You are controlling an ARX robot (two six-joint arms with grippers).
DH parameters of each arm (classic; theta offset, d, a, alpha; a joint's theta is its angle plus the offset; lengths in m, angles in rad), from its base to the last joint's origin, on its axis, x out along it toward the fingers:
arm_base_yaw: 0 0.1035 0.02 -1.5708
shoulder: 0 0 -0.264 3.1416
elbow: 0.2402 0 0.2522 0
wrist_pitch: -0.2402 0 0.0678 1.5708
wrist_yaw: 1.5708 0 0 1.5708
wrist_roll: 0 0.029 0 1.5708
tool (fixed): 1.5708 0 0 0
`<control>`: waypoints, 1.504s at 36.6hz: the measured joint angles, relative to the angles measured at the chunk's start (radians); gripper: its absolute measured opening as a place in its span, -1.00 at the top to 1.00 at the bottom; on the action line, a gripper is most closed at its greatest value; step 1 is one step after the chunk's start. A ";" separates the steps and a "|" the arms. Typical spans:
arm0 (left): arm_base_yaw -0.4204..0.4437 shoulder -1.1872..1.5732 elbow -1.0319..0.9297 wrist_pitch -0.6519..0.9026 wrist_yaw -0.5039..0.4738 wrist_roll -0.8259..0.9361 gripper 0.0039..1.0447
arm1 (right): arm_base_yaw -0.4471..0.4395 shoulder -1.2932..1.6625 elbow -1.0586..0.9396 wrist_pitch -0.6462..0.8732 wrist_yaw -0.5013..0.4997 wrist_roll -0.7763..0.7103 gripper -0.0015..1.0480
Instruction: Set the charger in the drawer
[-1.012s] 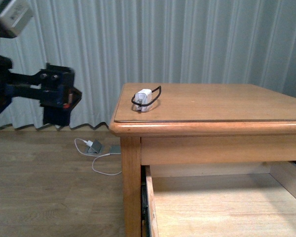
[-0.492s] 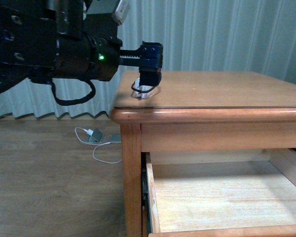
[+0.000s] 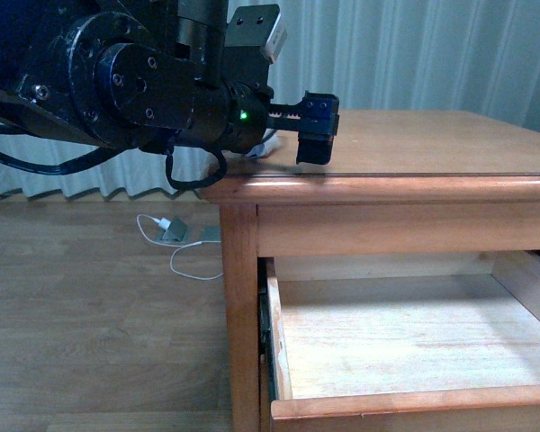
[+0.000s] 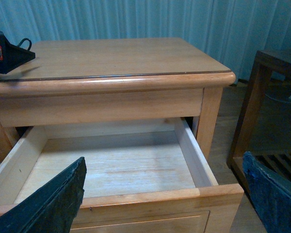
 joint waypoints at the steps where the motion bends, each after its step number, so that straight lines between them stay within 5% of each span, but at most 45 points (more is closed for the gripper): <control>1: 0.000 0.005 0.003 -0.001 -0.004 0.002 -0.78 | 0.000 0.000 0.000 0.000 0.000 0.000 -0.83; 17: 0.004 0.010 -0.013 0.030 -0.011 0.001 0.51 | 0.000 0.000 0.000 0.000 0.000 0.000 -0.83; 41: -0.153 -0.246 -0.307 0.141 0.312 0.041 0.54 | 0.000 0.000 0.000 0.000 0.000 0.000 -0.83; 55: -0.181 -0.209 -0.294 -0.039 0.296 0.141 0.54 | 0.000 0.000 0.000 0.000 0.000 0.000 -0.83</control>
